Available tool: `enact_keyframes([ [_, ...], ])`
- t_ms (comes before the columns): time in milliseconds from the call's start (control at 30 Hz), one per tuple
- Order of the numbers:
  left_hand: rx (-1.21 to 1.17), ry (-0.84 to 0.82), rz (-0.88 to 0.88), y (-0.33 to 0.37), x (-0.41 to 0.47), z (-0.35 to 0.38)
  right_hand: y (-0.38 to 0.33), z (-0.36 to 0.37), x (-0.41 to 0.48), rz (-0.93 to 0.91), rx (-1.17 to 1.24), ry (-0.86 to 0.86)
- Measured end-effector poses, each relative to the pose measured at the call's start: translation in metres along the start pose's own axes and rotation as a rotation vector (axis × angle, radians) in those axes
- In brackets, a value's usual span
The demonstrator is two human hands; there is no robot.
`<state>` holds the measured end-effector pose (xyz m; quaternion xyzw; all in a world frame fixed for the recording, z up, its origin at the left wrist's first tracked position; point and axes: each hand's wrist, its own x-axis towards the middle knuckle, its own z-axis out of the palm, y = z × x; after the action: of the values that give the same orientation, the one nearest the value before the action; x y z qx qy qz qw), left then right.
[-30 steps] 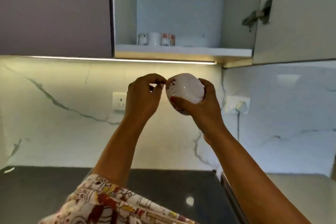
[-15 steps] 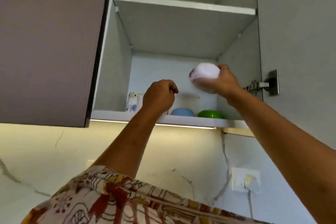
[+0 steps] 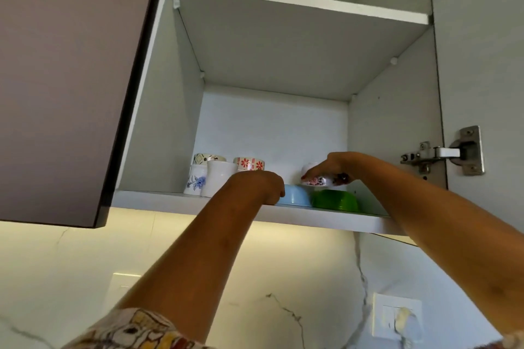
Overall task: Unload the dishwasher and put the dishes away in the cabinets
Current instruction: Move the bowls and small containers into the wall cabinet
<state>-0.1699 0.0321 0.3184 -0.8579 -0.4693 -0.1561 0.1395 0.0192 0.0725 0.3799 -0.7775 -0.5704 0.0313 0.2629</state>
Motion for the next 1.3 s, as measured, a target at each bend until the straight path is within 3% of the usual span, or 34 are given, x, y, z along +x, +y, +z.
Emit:
enact_keyframes([
  [367,-0.104,0.058,0.047,-0.002,0.005,0.006,-0.008,0.016,0.007,-0.016,-0.145,-0.030],
  [733,-0.136,0.086,0.058,-0.002,0.004,0.007,-0.006,0.023,-0.003,-0.186,-0.412,0.130],
  [933,-0.159,0.092,0.044,-0.004,0.006,0.009,-0.006,0.017,-0.022,-0.191,-0.287,0.104],
  [1133,-0.177,0.174,0.040,-0.004,0.005,0.010,-0.005,0.019,-0.048,-0.357,-0.263,0.208],
  [1300,-0.228,0.305,0.051,0.000,-0.005,0.001,0.008,0.012,-0.087,-0.508,-0.013,0.399],
])
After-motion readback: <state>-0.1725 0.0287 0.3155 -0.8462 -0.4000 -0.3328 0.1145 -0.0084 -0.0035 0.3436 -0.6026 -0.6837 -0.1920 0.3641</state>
